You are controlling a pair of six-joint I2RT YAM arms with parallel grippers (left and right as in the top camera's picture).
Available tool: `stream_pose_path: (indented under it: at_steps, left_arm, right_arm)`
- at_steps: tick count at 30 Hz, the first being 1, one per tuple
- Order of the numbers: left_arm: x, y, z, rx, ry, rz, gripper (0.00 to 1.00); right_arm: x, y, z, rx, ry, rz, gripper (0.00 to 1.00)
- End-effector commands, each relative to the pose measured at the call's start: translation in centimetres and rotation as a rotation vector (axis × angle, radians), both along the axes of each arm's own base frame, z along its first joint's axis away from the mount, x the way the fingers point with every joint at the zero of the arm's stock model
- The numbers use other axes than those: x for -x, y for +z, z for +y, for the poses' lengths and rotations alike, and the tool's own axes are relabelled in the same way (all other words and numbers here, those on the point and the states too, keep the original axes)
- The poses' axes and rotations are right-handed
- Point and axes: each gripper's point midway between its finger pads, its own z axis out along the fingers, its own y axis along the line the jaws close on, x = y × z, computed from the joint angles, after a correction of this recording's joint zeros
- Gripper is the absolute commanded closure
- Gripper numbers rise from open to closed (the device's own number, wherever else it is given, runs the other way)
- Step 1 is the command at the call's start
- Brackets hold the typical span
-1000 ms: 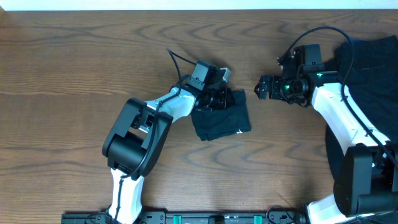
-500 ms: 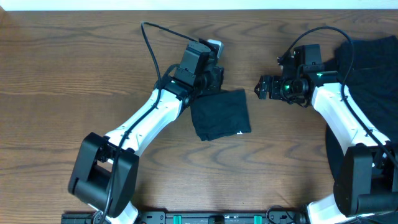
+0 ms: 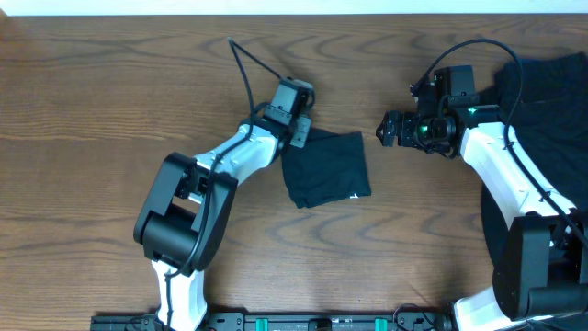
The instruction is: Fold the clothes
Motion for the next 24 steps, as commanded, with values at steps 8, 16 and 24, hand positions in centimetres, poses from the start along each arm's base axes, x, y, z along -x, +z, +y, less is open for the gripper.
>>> stream_pose_path:
  at_steps: [8,16,24]
  left_arm:
    - [7.4,-2.8,-3.4,0.222,-0.131,0.364,0.93]
    - [14.3,-2.5,-4.8,0.351,-0.113,0.693,0.93]
    - [19.4,-2.5,-2.3,0.257,-0.027,0.92,0.93]
  right_arm:
    - [-0.2,0.7,-0.4,0.004,-0.003,-0.022,0.01]
    - [-0.2,0.7,-0.4,0.004,-0.003,-0.022,0.01]
    - [-0.2,0.7,-0.4,0.004,-0.003,-0.022,0.01]
